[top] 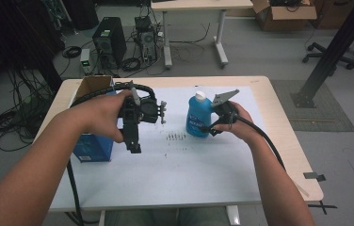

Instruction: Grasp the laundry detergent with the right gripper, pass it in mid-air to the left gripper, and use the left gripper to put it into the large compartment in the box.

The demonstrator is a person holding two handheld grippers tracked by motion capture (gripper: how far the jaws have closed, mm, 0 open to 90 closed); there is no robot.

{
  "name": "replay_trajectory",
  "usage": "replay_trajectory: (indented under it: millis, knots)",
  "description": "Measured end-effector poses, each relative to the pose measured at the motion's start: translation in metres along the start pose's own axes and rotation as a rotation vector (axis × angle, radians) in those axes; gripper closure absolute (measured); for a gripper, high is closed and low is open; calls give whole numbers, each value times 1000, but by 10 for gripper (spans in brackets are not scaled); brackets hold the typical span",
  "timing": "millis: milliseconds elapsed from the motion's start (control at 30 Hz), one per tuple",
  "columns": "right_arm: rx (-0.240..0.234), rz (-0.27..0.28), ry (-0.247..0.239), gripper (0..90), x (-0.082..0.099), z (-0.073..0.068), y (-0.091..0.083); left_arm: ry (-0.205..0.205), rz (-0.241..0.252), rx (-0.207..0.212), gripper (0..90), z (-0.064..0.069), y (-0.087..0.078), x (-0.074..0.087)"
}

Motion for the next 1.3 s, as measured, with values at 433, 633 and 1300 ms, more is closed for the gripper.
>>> replay_trajectory:
  millis: [433, 633, 1300]
  knots:
    - [-1, 93, 30, 25, 2, 0, 10, -3, 4, -7, 4, 1, -2, 3]
    - [2, 128, 47, 37, 4, 0, 12, 0, 5, -10, 4, 1, -2, 2]
    - [31, 169, 48, 177, 9, -3, 18, -1, 6, -10, 8, -1, -1, 3]
Point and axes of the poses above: each handheld gripper's, and its own axes: y roughly forward along the jaws, x roughly out of its underside, z roughly to its right, the point moved 1 cm from there along y, roughly forward along the jaws, and after that the axes turned 4 degrees about y, right-handed, at the moved point
